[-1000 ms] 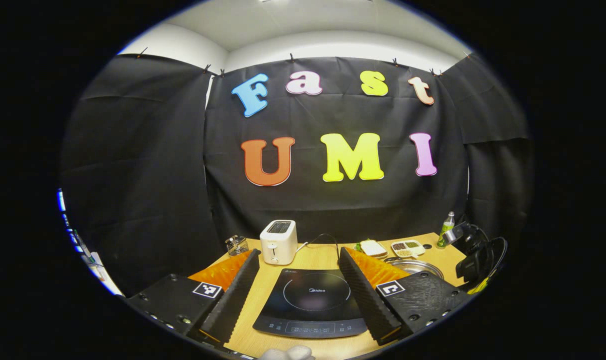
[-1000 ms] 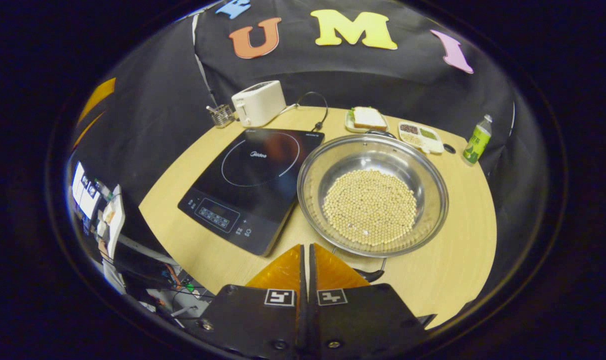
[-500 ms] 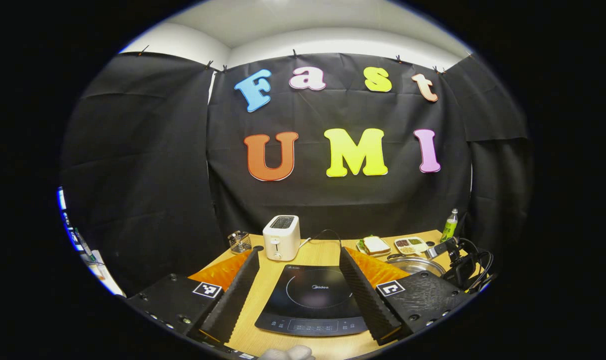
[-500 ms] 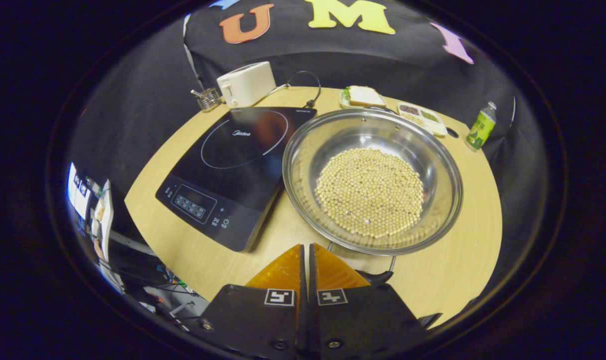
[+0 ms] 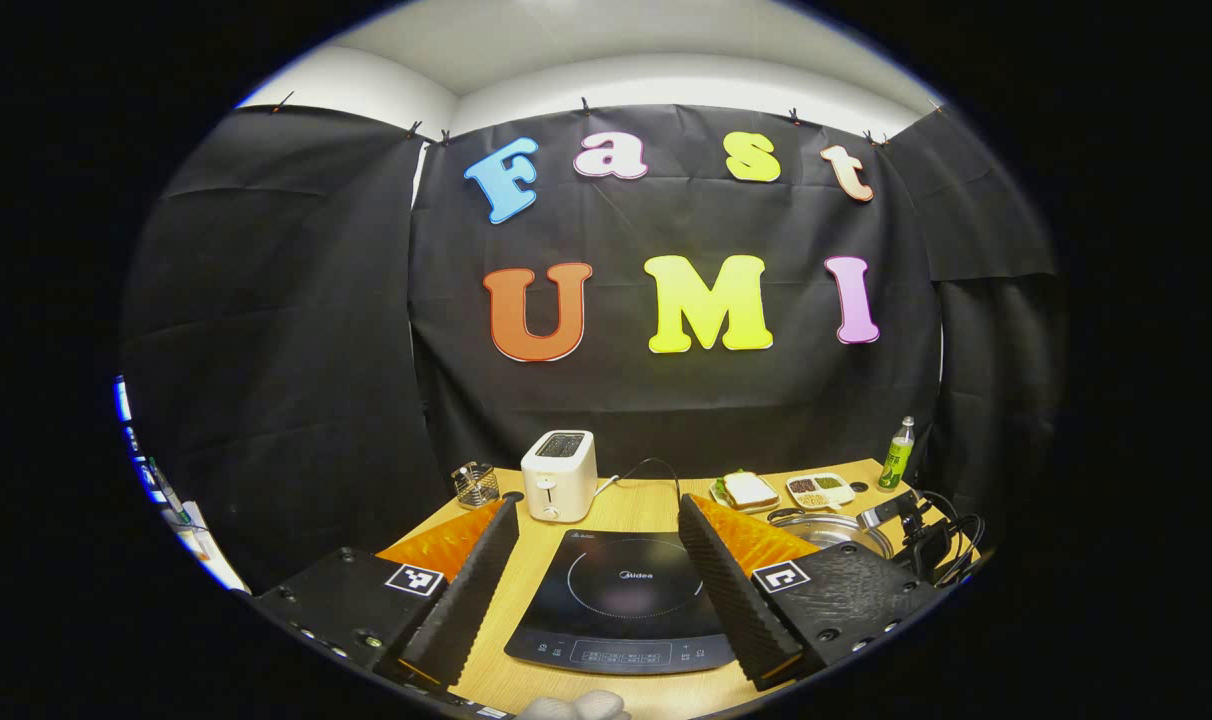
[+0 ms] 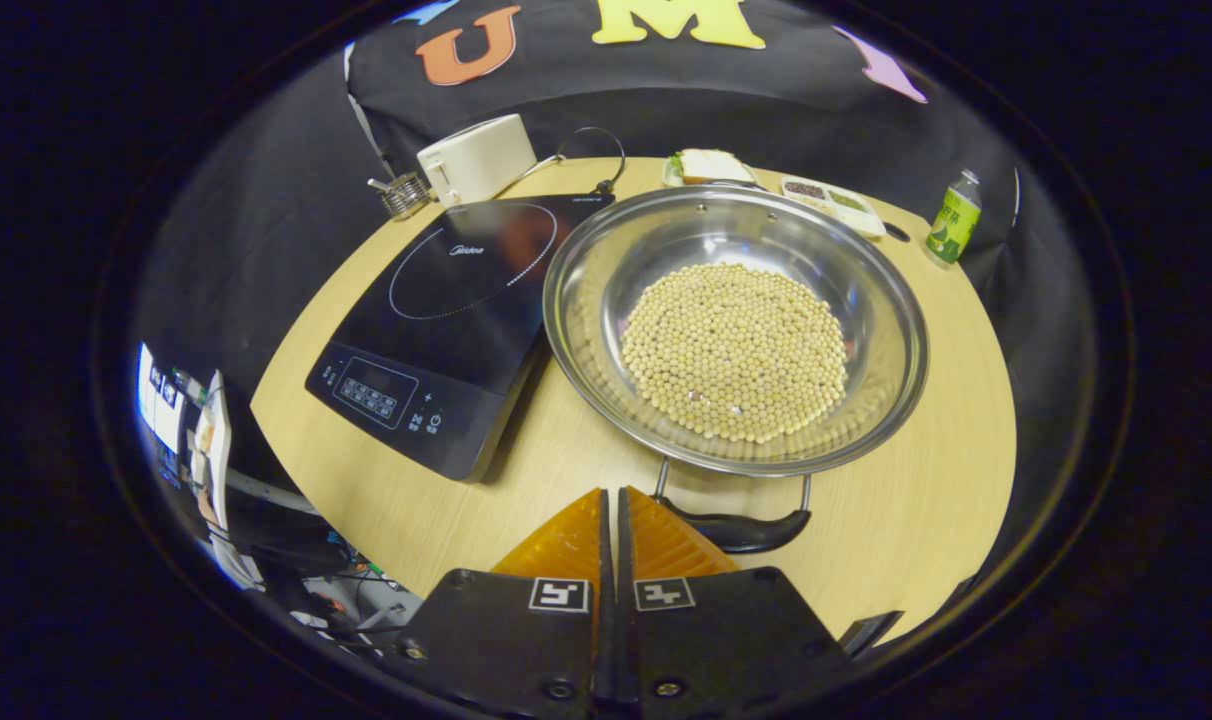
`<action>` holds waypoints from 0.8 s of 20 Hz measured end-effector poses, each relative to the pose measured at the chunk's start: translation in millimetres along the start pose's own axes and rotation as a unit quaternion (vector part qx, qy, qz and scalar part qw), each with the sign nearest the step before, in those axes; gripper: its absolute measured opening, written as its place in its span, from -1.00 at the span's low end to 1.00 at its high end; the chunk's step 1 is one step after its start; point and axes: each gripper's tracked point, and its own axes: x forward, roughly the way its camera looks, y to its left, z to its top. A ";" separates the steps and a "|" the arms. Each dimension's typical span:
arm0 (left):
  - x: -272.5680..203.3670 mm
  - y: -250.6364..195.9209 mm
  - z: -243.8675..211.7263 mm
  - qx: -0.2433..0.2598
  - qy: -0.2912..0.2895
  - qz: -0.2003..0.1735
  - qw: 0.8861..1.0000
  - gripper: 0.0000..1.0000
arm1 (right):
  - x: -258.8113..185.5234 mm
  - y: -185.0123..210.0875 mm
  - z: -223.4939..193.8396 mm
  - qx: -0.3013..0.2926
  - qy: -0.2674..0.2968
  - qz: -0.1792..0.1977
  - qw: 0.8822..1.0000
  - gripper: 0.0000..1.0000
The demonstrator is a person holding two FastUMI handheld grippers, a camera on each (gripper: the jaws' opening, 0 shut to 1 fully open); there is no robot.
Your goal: First push the handle of the pot to place it horizontally, then grasp the pot with both hands and set it on the induction cooktop.
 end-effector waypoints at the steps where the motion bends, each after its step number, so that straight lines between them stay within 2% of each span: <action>1: 0.3 -1.4 0.1 0.000 0.000 0.000 1.000 0.93 | -0.1 -1.9 -0.2 0.001 0.001 0.000 1.000 -0.93; 4: 0.0 -2.3 -0.1 -0.001 0.000 -0.003 1.000 0.93 | -2.7 -10.2 -3.1 0.002 0.003 -0.006 1.000 -0.94; 5: 1.1 -3.8 0.9 -0.001 0.000 -0.003 1.000 0.93 | -4.1 -13.5 -4.6 0.003 0.003 -0.008 1.000 -0.99; 7: 2.7 -6.9 0.1 -0.002 -0.001 -0.005 1.000 0.93 | -5.9 -21.8 -7.3 0.007 0.004 -0.013 1.000 -0.93; 9: 2.8 -9.6 1.5 -0.003 -0.002 -0.007 1.000 0.93 | -7.3 -32.7 -9.7 0.012 0.005 -0.021 1.000 -0.99; 11: 3.3 -11.9 1.0 -0.003 -0.001 -0.010 1.000 0.93 | -9.6 -43.9 -11.1 0.016 0.003 -0.029 0.999 -0.93; 16: 6.1 -20.0 0.2 -0.001 0.002 -0.013 1.000 0.93 | -12.2 -71.7 -12.9 0.024 0.000 -0.047 0.999 -0.99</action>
